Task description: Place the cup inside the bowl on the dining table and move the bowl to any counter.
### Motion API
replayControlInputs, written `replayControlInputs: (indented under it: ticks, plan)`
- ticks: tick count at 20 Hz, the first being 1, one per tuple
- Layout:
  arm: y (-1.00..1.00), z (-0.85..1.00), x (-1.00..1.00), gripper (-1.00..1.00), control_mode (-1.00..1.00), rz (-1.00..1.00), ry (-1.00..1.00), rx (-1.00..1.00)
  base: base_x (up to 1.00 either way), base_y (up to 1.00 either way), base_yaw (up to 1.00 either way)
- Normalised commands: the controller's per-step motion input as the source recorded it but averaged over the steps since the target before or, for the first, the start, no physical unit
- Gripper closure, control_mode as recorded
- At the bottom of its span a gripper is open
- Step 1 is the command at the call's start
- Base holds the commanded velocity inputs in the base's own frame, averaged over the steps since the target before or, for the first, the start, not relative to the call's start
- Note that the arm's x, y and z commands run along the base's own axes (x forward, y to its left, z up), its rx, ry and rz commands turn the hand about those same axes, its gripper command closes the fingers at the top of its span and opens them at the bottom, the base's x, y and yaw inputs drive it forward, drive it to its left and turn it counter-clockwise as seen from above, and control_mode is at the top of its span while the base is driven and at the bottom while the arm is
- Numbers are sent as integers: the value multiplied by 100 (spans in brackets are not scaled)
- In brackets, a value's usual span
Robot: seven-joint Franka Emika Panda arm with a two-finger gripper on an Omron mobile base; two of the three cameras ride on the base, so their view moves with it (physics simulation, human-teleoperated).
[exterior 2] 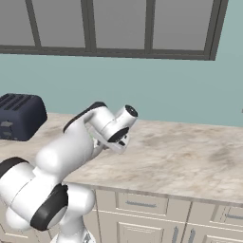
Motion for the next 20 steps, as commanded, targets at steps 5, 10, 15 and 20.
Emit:
replayControlInputs:
  ticks: [5,10,15,20]
  plan:
    - [-4,-12,16,100,-100,0,0,0,0,0,0]
    - [-2,-9,14,100,-100,0,0,-1,0,0,0]
    - [-5,-15,11,100,-100,0,0,0,0,0,0]
    - [-5,-18,9,100,-100,0,0,0,0,0,0]
